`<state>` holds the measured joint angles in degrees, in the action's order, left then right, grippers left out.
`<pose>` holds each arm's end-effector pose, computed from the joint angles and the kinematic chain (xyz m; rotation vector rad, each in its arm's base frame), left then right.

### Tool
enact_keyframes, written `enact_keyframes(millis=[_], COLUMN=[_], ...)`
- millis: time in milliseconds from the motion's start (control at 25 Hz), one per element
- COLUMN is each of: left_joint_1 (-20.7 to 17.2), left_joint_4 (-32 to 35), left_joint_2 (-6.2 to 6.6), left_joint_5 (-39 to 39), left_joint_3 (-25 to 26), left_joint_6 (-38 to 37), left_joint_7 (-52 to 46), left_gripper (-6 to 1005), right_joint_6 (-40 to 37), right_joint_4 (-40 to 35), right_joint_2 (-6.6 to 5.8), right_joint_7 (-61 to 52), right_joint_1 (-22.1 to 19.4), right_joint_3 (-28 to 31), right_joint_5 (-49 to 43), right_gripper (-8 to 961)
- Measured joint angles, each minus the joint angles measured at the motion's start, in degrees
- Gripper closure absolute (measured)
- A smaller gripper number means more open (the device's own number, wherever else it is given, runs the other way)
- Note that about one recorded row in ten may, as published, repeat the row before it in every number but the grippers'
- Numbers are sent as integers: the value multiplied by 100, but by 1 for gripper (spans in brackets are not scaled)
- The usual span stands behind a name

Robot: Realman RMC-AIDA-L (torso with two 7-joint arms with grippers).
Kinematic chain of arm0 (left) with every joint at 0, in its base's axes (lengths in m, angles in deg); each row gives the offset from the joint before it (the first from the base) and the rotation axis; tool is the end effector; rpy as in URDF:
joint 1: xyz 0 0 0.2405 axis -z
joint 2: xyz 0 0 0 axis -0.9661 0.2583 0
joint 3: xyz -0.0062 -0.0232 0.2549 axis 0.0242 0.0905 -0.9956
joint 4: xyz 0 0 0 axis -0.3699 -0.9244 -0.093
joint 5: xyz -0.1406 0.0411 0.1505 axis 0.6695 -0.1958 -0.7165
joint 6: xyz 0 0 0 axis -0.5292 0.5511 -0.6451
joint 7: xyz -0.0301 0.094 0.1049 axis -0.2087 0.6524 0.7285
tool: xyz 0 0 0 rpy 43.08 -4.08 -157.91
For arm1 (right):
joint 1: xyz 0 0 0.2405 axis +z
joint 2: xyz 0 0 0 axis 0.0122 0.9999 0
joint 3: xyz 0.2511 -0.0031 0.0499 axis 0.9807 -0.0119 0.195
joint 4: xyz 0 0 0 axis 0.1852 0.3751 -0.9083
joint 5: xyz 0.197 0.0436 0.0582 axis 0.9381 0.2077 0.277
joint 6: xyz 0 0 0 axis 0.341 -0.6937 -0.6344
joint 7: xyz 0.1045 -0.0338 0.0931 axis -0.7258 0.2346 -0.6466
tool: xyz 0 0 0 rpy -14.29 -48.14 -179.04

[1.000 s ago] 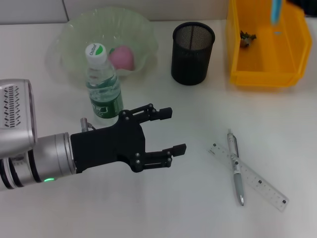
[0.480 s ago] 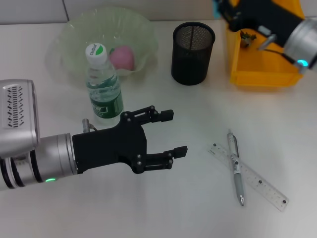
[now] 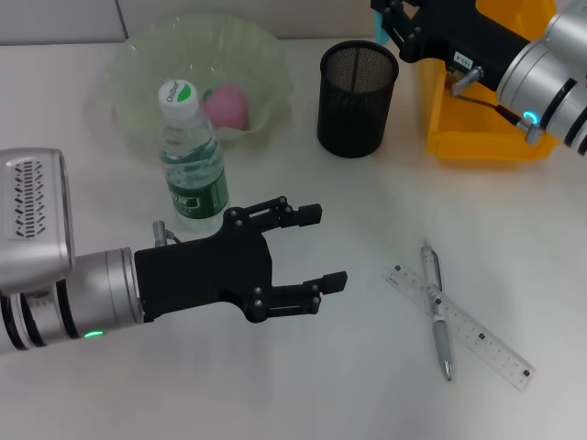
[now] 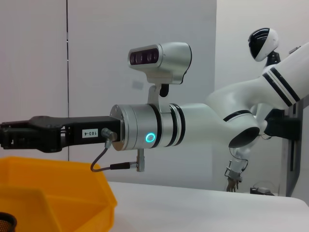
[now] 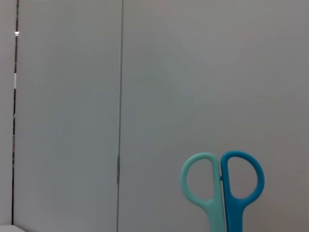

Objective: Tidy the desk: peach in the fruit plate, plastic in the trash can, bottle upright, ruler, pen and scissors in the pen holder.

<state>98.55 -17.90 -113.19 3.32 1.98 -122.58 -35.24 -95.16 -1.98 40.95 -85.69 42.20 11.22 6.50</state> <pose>-0.2375 0.2770 -0.0674 -2.7556 -0.1536 -0.9902 0.2136 0.4180 -0.0283 -2.1556 0.3610 0.8403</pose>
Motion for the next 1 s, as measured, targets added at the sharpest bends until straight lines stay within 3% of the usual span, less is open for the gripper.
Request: enact_keyframes(millis=[720, 880, 1000], left_joint_1=[-11, -11, -42], left_joint_4=[0, 4, 30], left_joint_2=[7, 8, 13], left_joint_5=[1, 1, 1], left_joint_3=[0, 0, 14], left_joint_6=[-1, -1, -12], left_joint_7=[3, 2, -22], left_gripper=[202, 202, 202], right_joint_6=[208, -61, -545], right_joint_4=[238, 126, -423], right_joint_2=[1, -2, -38], right_joint_7=[-215, -405, -1386], right_joint_1=[85, -2, -320], right_joint_3=[-66, -70, -105], right_joint_5=[-6, -2, -165], right_gripper=[682, 545, 454])
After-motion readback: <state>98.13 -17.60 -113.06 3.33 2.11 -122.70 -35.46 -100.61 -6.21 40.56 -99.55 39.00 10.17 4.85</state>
